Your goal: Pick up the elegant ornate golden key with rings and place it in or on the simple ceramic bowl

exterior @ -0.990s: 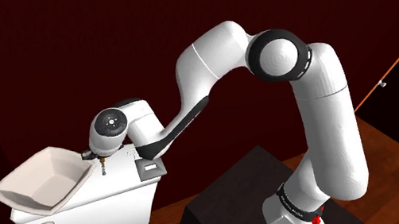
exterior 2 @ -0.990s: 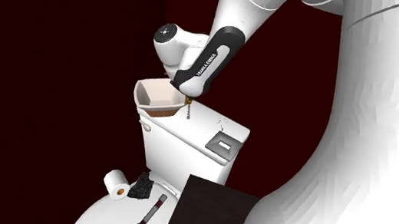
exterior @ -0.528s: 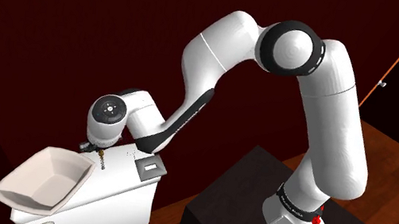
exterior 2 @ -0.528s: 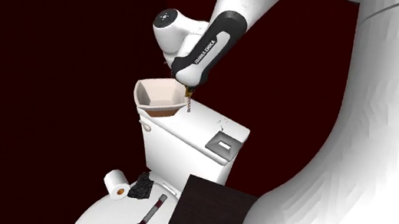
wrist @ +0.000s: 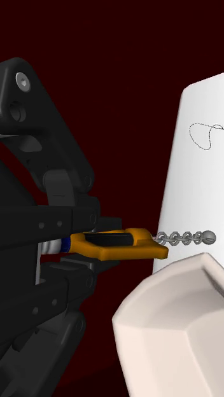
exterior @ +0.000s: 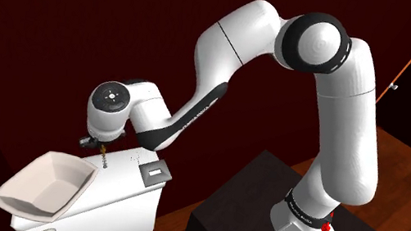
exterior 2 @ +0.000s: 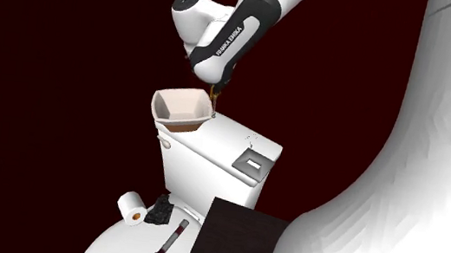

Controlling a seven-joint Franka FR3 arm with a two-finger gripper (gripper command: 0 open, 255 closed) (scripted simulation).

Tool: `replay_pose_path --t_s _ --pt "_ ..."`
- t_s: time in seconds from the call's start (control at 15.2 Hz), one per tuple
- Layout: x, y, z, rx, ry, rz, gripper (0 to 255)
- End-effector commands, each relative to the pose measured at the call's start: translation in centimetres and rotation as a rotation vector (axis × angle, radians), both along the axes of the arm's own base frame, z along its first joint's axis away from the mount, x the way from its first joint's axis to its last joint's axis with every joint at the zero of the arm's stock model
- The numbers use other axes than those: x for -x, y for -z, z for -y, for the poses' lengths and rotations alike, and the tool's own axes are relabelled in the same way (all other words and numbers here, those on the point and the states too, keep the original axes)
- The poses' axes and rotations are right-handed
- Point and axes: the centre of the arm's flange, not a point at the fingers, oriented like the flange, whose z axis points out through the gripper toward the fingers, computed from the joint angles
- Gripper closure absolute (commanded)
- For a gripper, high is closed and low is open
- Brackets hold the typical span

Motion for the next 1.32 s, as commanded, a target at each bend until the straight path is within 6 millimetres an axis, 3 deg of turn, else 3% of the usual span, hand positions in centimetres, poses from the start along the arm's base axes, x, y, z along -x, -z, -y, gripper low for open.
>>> replay_pose_path --t_s 0.0,0.59,1.25 --pt "0.0 -1.1 0.0 0.0 0.0 0.0 255" --pt "0.0 -5.7 0.0 0.0 0.0 0.0 255" --pt "-4.5 -4.2 -12.3 0.0 0.0 0.0 255"
